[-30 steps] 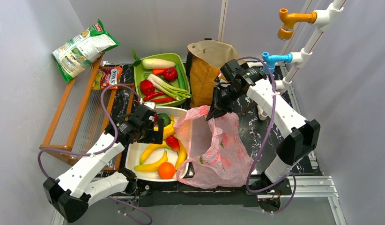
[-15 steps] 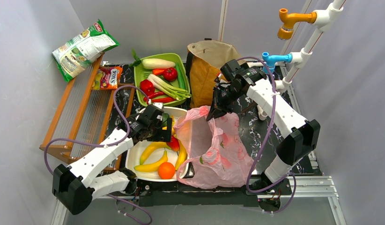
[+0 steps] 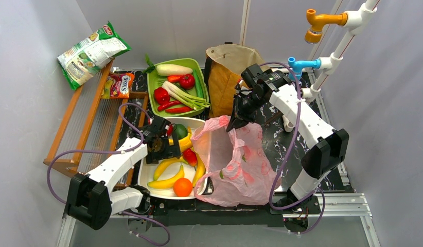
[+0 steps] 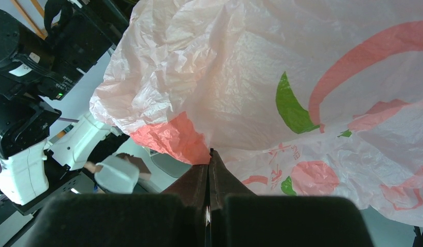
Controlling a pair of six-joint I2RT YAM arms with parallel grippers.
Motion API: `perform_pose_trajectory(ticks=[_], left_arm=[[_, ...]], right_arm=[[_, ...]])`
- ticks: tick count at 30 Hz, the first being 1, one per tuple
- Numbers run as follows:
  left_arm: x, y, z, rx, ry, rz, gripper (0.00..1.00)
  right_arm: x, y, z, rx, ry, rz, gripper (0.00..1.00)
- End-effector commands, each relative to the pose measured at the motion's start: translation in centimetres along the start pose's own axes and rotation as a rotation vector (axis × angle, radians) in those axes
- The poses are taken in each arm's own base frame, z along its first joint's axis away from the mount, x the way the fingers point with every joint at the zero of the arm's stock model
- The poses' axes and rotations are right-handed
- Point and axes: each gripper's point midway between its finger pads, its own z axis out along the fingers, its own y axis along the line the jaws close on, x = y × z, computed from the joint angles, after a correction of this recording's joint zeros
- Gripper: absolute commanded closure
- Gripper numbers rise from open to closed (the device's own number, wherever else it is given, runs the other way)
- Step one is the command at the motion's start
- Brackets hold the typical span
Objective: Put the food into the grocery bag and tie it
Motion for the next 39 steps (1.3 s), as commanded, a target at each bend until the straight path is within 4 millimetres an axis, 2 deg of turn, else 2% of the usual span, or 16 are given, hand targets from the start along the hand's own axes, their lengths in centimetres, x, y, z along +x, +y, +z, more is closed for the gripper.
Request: perform_pose_trajectory(ticks=[1,8,16,18,21,23,30,39], left_arm=[[1.7,0.0,0.1,0.017,0.06,-0.056,0.04],[2.7,0.1,0.6,0.009,0.101,-0.085,0.1],[3.1,-0.4,0.6,0.042,0.12,-0.099,0.31],[3.0,-0.2,0.3,0.038,0.108,-0.096,0.28],[3.1,0.7,0.6,-0.013,0.104,-0.09,0.09],[3.1,0.9,0.8,-0.031,0.116,-0.084,0.0],[3.5,0.7,1.7,-0.027,0.146,-0.084,0.0],[4.5,0.4,2.3,-0.019,0.204,-0.083,0.28]], right_arm=[[0.1,0.2,-0.8,-0.002,0.003,-0.005,0.99],[0.2,0.1,-0.7,-0.001,0.015,-0.006,0.99],[0.5,-0.3,-0.6,0.009,0.018,-0.006,0.99],[0.6,-0.4,-0.7,0.01,0.016,-0.006,0.99],[0.7,-0.5,-0.7,0.012,0.012,-0.007,0.99],[0.8,-0.6,-0.7,0.014,0.013,-0.006,0.99],[0.9,-0.7,-1.1,0.02,0.001,-0.01,0.99],[0.9,-0.8,-1.1,0.019,0.004,-0.005,0.99]])
